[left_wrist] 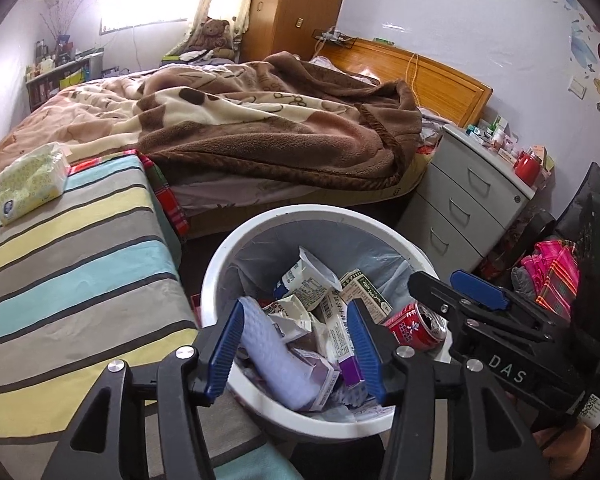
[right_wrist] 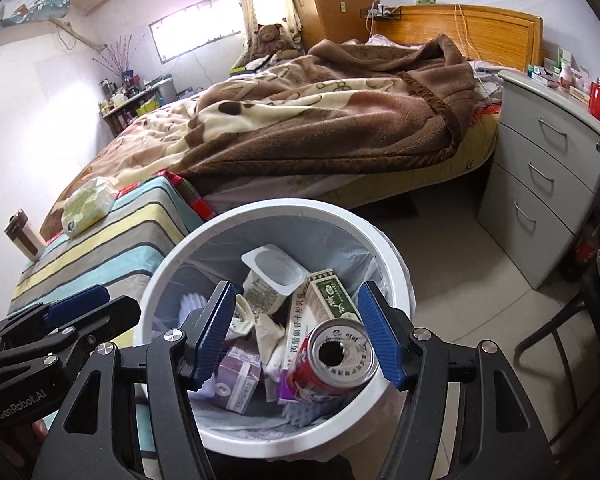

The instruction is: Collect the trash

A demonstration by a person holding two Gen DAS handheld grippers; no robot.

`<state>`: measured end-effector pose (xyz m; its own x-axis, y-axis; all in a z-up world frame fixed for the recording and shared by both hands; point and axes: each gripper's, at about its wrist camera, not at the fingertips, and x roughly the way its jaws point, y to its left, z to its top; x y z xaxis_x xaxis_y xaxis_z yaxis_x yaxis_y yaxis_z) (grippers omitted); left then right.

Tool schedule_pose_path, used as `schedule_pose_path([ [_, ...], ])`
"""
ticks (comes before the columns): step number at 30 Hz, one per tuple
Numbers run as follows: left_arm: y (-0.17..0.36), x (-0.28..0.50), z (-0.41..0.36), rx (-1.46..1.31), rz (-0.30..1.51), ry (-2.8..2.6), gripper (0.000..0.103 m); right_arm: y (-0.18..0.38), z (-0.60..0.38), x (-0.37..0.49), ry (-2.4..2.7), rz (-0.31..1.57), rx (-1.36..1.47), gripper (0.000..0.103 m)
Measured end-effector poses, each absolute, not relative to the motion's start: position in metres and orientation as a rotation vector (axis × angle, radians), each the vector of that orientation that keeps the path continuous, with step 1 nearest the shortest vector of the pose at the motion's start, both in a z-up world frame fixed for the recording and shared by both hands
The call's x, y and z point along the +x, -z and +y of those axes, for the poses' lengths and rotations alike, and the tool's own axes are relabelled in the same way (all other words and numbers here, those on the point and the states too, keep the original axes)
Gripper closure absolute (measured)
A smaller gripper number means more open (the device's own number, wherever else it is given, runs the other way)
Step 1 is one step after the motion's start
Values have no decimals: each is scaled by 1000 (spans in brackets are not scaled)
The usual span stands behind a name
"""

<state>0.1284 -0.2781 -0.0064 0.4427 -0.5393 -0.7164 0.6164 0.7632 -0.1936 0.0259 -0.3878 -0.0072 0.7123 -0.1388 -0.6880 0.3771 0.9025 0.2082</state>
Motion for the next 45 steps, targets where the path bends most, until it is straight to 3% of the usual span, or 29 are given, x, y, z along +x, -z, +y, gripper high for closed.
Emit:
schedule_pose_path([
  [3,2,122,-271,103,834,695,37,3,-381,21,281,705,339,38],
  [30,-20,4,-175,146,586,448,36,-16,-319,-56,217,479,268,38],
  [45,-12,-20,-149,126,554,378,36,-4,-305,-66,243,473,216,38],
])
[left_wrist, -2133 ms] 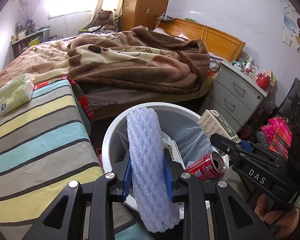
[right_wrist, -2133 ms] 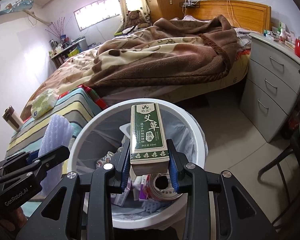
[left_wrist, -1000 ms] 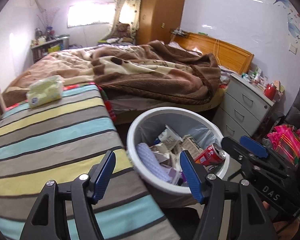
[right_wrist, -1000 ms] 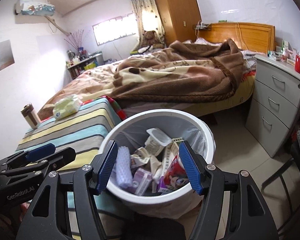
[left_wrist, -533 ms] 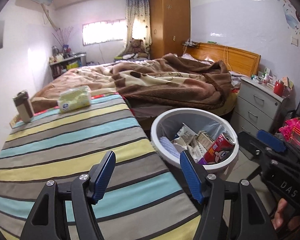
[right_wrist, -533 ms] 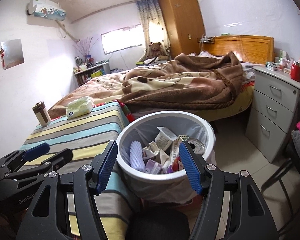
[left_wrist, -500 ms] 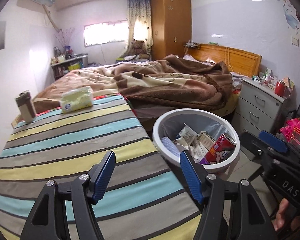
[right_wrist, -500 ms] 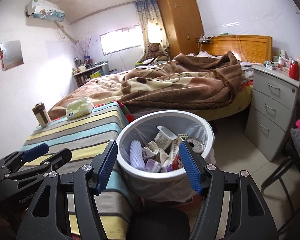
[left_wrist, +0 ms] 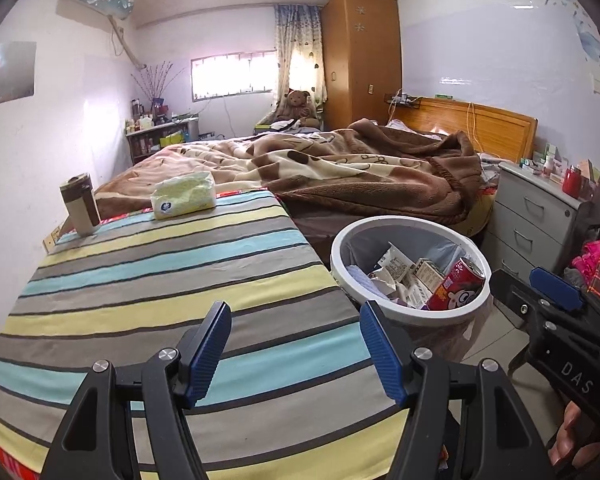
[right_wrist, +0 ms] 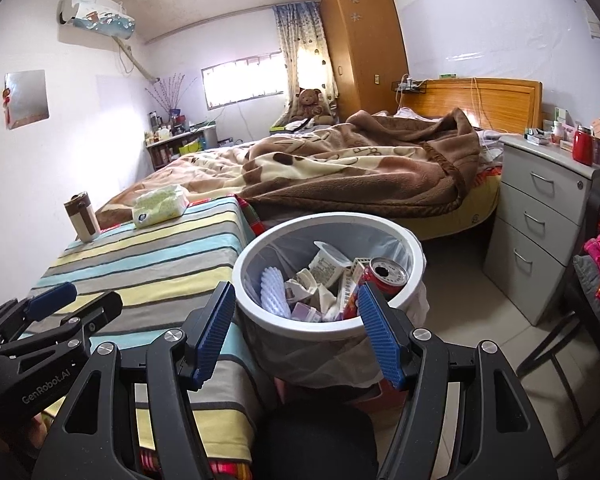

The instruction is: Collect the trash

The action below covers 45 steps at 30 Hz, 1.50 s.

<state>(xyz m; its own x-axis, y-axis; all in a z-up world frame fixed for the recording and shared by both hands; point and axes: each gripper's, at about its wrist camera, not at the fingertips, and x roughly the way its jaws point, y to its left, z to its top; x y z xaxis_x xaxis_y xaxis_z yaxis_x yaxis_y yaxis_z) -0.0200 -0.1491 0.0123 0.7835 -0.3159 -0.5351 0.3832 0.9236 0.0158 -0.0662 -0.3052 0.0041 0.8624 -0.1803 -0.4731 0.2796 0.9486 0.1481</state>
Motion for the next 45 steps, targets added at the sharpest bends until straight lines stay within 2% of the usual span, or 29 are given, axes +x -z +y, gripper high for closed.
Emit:
schedule_pose_path([
  [45,-11,-19,-145,107,568,372,37,-3,-298,-66,234,484,227,38],
])
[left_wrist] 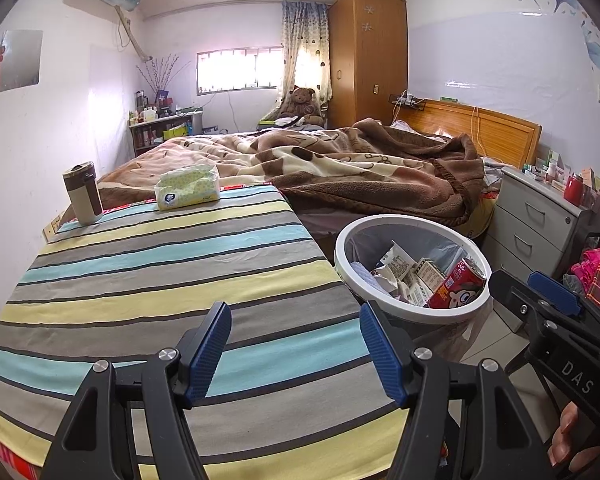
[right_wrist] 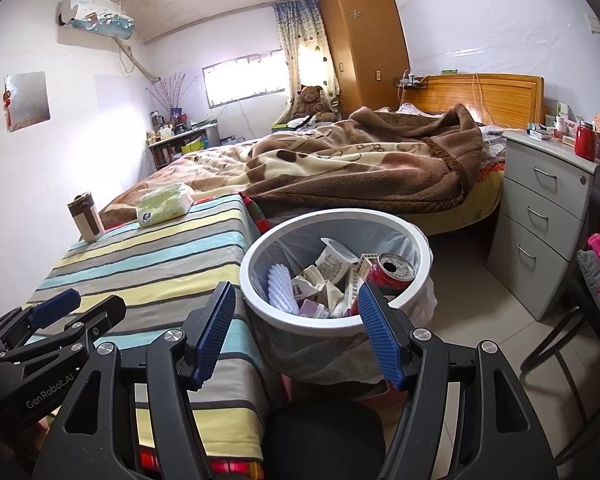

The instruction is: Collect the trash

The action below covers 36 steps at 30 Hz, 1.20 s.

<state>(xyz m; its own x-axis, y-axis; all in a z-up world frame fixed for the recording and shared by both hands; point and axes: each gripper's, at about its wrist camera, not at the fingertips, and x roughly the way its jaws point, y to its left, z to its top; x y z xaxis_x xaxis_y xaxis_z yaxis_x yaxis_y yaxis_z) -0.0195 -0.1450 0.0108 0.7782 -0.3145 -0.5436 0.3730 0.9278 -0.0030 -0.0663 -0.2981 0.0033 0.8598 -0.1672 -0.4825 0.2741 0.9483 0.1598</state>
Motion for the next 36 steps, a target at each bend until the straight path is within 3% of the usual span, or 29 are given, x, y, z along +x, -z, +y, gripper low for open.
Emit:
schedule_pose_path([
  [36,-12,-21,-142,105,565,372,36,-5,-293,-65,227,483,226,38],
])
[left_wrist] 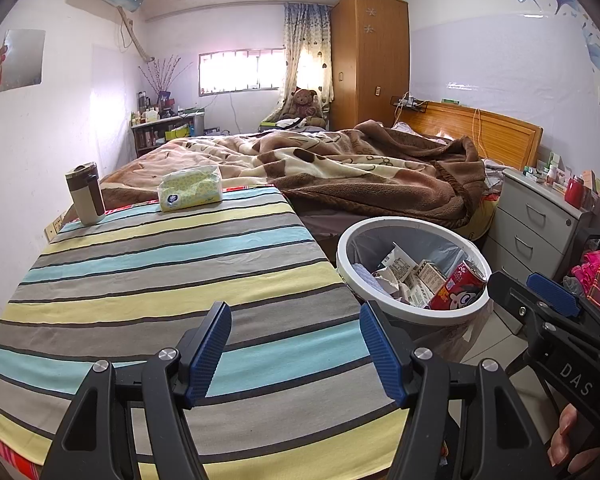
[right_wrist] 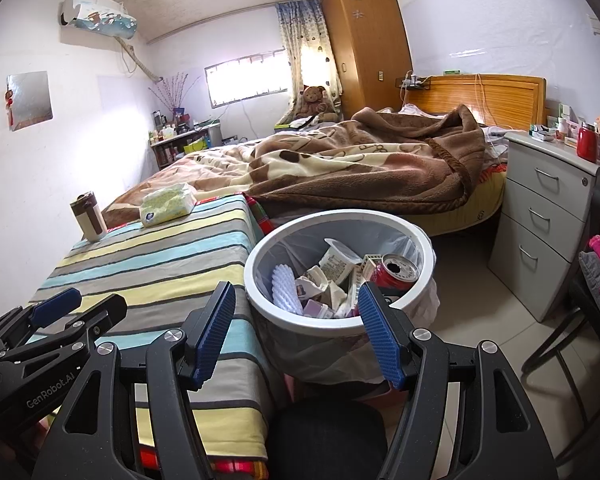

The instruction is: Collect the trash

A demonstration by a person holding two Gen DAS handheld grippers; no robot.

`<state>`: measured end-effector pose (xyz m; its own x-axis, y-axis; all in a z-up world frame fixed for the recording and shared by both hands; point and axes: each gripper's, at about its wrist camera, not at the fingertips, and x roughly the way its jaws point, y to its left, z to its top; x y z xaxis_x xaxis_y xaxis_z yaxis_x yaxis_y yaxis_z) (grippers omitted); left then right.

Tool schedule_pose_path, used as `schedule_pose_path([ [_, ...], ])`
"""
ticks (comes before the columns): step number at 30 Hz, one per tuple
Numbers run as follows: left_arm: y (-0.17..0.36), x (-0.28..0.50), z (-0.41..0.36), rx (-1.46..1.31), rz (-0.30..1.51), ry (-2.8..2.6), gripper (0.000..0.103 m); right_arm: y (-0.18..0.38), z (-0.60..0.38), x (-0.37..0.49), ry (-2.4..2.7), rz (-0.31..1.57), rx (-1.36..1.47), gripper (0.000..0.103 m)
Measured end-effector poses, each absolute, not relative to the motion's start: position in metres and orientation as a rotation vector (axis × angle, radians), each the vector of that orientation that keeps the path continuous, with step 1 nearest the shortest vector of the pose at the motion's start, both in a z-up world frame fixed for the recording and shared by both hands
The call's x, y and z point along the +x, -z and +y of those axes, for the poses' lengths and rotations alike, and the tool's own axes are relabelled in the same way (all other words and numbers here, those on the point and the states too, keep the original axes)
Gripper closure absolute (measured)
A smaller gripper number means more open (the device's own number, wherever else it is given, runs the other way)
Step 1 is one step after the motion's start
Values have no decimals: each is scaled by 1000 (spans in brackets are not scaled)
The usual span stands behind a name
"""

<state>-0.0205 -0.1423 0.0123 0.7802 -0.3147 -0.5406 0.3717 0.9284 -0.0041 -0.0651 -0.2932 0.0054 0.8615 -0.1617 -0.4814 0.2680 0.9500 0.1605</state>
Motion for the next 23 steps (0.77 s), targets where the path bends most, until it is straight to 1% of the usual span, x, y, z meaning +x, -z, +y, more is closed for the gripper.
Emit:
schedule_pose_path([
  [23,-13,-22,-143,97,569,363,36,-6,-292,-64,228,486,226,38],
])
